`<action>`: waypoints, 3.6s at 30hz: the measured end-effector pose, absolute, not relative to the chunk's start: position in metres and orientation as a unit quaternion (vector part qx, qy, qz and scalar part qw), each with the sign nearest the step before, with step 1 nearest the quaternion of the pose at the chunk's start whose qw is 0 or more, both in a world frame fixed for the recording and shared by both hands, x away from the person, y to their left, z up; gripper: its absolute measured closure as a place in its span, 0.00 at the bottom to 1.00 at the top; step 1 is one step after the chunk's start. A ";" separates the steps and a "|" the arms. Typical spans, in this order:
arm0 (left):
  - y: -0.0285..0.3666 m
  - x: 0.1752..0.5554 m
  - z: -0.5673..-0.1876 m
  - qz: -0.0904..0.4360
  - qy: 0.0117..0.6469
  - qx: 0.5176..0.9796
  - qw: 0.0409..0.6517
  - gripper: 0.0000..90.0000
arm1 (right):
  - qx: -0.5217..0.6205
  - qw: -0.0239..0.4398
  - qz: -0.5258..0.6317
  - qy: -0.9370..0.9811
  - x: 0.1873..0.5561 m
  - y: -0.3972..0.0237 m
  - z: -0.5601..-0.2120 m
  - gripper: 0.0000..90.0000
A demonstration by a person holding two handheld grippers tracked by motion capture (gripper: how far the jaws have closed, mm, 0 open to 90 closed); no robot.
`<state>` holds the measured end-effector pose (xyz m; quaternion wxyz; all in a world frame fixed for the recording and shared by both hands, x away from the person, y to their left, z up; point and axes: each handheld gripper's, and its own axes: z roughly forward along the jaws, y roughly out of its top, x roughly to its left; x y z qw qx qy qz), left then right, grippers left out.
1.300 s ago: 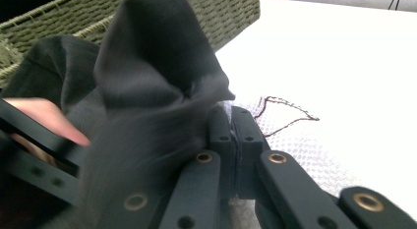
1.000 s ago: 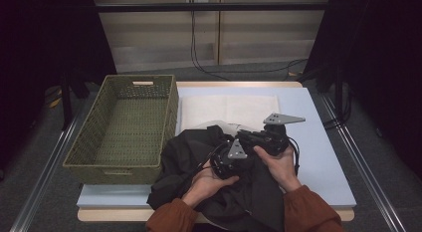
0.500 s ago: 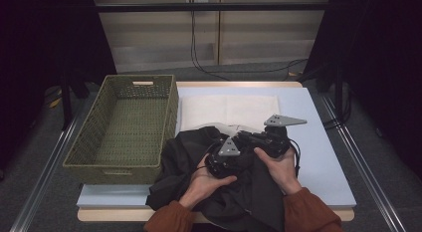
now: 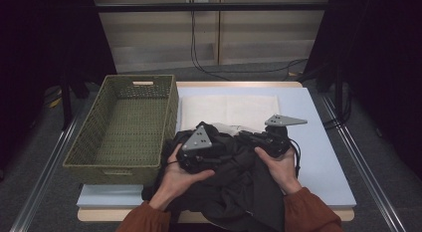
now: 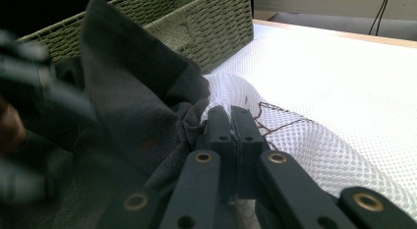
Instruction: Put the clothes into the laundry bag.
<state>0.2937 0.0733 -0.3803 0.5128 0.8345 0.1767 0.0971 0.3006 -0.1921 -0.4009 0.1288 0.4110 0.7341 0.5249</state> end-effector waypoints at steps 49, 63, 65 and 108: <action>0.009 0.291 -0.413 0.027 0.158 0.864 0.477 0.89 | 0.417 0.132 0.509 0.741 0.303 -0.189 -0.409 1.00; -0.020 0.311 -0.454 0.036 0.188 0.881 0.433 0.90 | 0.403 0.138 0.519 0.741 0.298 -0.186 -0.396 1.00; -0.019 0.318 -0.460 0.033 0.202 0.876 0.438 0.90 | 0.402 0.138 0.529 0.734 0.296 -0.188 -0.391 1.00; 0.104 0.256 -0.428 0.077 0.207 0.873 0.434 0.31 | 0.405 0.131 0.512 0.746 0.288 -0.191 -0.407 0.99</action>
